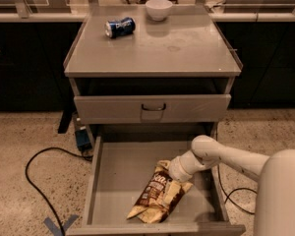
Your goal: Pick brown chip bag from middle drawer and place on counter
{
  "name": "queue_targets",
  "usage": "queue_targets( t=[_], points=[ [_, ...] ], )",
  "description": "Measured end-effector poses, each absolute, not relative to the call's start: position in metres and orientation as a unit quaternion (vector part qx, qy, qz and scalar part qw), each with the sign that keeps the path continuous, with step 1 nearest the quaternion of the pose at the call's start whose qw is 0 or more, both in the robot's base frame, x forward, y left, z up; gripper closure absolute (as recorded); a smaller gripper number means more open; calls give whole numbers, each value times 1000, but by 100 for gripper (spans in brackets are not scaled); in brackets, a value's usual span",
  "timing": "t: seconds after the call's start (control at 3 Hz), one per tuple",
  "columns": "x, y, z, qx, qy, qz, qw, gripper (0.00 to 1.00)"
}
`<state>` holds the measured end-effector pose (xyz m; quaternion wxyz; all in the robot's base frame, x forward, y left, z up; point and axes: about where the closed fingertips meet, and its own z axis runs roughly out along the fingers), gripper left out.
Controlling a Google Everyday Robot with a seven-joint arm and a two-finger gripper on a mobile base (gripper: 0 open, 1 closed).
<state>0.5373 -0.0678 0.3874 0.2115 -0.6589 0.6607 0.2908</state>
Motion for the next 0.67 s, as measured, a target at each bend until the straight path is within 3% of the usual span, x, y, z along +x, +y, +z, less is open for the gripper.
queue_targets(
  t=[0.33,0.67],
  points=[
    [529,-60,357,-664,662,300,175,0],
    [528,-59,355,-665,661,301,173,20]
  ],
)
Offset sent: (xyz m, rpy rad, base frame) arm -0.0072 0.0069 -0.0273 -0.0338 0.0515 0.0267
